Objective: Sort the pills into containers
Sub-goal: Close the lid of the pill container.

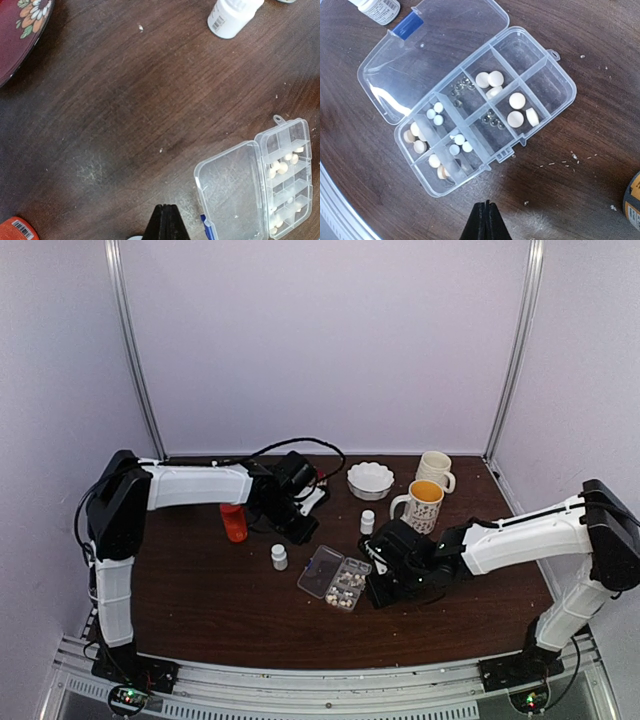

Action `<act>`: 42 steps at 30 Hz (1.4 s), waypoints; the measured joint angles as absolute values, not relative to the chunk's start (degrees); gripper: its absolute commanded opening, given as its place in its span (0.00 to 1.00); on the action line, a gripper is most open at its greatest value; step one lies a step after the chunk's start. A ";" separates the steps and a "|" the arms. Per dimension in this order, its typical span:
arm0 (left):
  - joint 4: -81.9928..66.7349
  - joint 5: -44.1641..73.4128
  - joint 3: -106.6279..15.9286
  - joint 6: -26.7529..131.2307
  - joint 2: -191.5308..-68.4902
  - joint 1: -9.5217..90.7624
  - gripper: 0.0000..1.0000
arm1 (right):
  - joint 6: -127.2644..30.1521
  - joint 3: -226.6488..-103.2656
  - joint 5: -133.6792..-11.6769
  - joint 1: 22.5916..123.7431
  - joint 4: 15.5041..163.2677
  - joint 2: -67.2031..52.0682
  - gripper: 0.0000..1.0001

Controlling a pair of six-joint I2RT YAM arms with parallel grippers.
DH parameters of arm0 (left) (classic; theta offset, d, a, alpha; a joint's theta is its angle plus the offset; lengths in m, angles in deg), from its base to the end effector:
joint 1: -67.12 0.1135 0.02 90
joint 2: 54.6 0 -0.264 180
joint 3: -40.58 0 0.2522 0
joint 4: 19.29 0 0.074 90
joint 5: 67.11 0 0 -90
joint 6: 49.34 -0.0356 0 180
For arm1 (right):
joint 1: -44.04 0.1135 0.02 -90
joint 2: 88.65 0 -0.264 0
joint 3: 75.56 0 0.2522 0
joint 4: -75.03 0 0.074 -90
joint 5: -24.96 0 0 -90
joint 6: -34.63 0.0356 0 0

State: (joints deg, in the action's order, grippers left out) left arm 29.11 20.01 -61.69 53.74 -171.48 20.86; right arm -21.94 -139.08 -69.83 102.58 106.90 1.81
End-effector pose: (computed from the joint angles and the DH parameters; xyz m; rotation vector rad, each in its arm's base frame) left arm 0.2982 -0.3142 0.1877 0.7956 2.6127 -0.3841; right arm 0.1559 0.2606 0.1696 -0.6298 2.6801 0.6326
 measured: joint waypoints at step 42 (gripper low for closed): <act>29.22 -8.27 -64.66 56.06 -174.63 19.37 0.24 | -20.45 -133.51 -71.36 100.05 90.90 7.36 0.00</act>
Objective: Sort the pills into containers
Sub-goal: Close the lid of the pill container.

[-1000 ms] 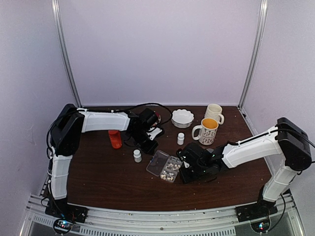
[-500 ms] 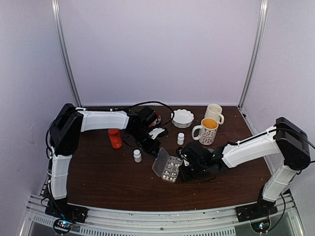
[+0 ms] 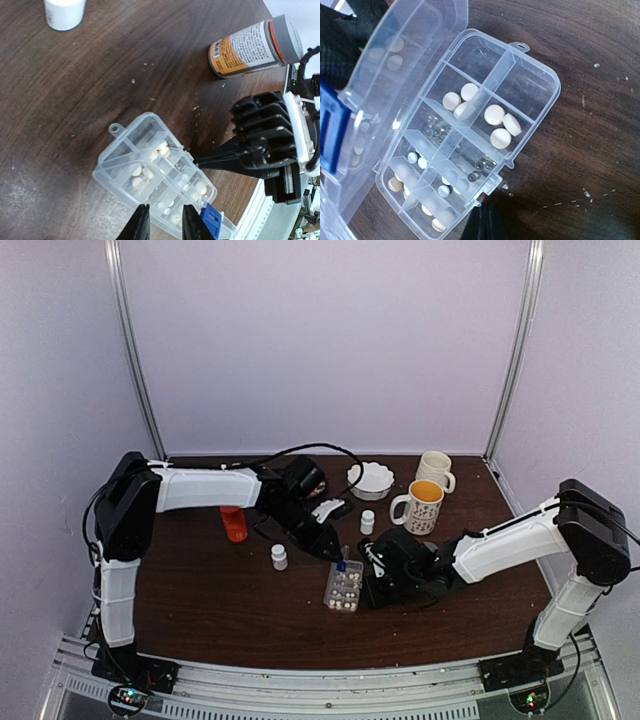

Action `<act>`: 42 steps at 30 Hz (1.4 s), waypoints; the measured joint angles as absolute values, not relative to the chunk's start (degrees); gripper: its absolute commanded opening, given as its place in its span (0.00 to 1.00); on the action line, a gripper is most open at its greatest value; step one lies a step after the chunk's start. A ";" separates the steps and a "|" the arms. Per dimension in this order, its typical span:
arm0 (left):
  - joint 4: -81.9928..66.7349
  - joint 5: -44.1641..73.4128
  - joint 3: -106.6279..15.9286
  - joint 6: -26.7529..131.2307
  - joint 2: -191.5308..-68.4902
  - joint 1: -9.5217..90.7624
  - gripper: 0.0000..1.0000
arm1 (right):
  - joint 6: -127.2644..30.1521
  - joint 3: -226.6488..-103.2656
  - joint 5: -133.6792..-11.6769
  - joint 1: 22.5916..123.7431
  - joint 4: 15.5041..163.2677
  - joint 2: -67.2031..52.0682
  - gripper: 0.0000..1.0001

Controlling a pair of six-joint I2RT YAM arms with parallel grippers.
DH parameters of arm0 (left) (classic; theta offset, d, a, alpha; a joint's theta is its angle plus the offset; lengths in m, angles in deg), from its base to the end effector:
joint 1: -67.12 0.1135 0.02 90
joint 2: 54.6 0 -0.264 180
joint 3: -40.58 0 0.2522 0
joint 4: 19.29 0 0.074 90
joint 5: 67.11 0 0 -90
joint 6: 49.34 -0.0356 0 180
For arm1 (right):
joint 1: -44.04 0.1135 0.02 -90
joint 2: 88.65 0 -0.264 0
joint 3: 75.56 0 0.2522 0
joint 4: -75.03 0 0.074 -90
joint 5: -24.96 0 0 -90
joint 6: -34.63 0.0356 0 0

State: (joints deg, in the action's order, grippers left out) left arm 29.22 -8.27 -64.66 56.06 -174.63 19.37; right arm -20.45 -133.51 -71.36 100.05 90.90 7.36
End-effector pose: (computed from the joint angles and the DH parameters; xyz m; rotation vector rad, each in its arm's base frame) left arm 0.2842 -0.3402 0.1844 0.9749 2.6843 -1.0310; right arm 0.1704 0.2597 0.1322 -0.5386 2.6295 0.7268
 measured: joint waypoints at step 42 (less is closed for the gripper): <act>33.50 10.53 -69.71 59.14 -175.55 13.38 0.48 | -23.01 -133.51 -69.90 98.48 95.12 2.51 0.00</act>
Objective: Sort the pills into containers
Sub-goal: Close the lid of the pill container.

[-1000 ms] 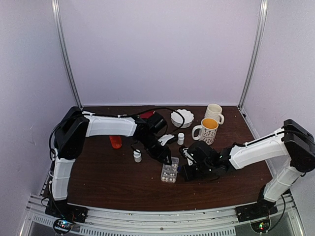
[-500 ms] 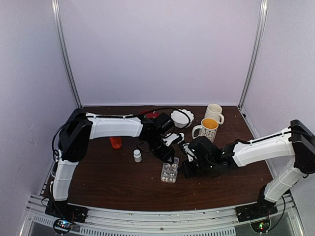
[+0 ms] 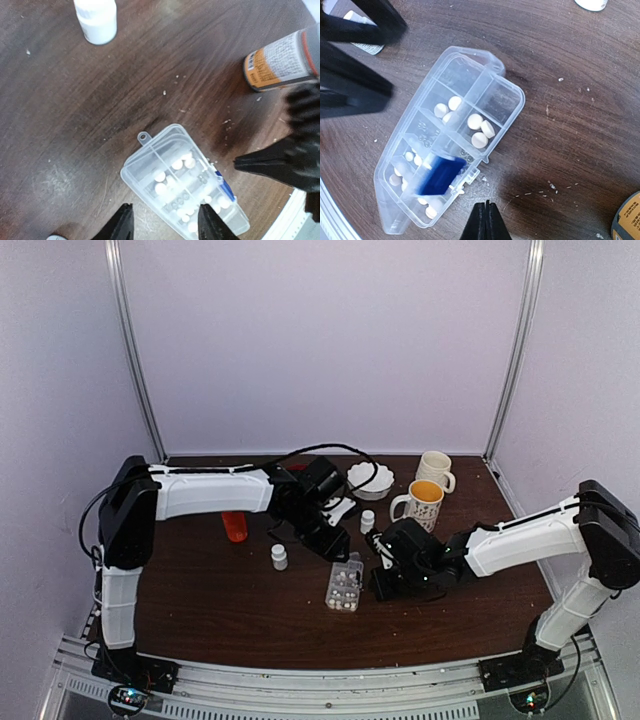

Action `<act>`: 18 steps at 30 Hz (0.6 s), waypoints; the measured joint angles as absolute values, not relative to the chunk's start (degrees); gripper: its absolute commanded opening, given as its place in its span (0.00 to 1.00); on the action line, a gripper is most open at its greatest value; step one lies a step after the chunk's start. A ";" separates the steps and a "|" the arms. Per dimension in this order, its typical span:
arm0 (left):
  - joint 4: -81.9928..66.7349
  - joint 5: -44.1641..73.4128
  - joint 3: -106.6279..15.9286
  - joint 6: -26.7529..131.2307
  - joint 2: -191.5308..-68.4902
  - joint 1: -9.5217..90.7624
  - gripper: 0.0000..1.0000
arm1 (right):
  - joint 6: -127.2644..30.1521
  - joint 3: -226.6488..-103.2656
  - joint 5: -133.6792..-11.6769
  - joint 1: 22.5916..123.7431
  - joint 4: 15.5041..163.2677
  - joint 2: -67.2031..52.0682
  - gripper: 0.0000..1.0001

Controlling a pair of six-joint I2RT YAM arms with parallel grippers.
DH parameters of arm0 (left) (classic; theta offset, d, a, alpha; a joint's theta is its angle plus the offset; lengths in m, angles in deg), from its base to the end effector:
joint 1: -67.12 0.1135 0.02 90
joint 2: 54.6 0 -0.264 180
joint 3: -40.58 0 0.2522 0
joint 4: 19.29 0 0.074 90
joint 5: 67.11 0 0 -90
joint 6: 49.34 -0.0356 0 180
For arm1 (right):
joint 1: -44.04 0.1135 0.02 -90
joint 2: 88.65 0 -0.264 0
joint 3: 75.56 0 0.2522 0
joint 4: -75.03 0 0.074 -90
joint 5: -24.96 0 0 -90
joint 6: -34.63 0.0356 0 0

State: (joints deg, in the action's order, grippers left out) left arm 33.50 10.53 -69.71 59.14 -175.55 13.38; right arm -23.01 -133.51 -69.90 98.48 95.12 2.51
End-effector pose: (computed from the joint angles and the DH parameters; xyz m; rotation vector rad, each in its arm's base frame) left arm 0.2613 -0.3692 0.1960 0.9238 2.6687 -0.6395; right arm 0.1730 0.2473 0.1515 -0.5440 2.5934 0.6855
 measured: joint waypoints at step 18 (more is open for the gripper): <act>29.87 8.38 -62.46 63.18 -175.70 13.25 0.67 | -23.10 -133.70 -69.48 98.30 96.74 2.51 0.00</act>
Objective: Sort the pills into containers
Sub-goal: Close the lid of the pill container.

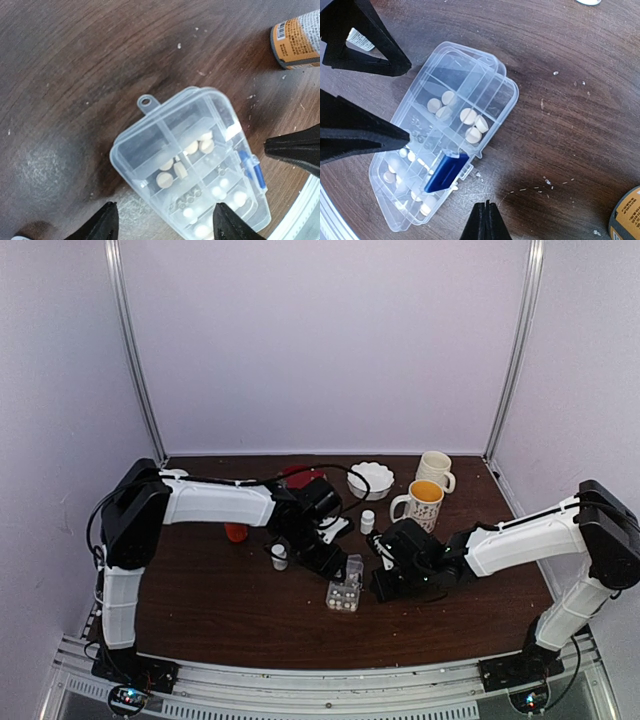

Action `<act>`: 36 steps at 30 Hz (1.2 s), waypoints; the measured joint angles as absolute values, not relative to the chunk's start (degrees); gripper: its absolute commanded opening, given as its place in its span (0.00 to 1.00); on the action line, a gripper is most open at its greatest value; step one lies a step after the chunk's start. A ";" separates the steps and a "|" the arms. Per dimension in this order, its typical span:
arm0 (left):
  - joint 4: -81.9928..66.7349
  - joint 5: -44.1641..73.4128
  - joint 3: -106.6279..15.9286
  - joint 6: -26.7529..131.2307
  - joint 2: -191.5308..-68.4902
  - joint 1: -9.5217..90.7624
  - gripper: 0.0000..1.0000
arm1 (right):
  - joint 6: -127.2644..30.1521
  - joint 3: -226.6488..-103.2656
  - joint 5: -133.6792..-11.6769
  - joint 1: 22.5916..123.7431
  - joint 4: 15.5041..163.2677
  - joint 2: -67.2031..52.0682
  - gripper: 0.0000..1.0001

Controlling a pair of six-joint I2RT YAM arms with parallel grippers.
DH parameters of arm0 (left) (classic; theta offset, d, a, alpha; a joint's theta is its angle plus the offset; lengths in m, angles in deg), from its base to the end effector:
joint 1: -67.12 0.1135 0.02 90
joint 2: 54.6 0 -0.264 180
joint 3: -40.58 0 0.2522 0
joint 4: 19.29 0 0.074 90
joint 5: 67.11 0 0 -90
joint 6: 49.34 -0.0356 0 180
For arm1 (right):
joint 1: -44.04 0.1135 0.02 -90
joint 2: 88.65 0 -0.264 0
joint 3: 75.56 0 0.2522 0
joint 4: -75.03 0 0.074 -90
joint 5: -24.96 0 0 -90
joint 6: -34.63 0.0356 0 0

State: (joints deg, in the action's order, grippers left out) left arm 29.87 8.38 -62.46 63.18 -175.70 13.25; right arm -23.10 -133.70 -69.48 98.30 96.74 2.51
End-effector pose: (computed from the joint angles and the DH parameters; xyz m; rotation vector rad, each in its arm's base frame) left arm 0.2511 -0.3591 0.1614 0.8590 2.7846 -0.6543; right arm 0.1730 0.2451 0.1506 -0.5413 2.6137 0.6568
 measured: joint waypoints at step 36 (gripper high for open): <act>30.16 7.60 -65.71 64.36 -179.40 12.53 0.42 | -22.53 -137.38 -68.89 98.28 98.03 8.39 0.00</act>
State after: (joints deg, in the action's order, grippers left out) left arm 30.16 7.60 -65.71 64.36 -179.40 12.53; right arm -22.53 -137.38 -68.89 98.28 98.03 8.39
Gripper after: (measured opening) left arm 0.426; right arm 0.004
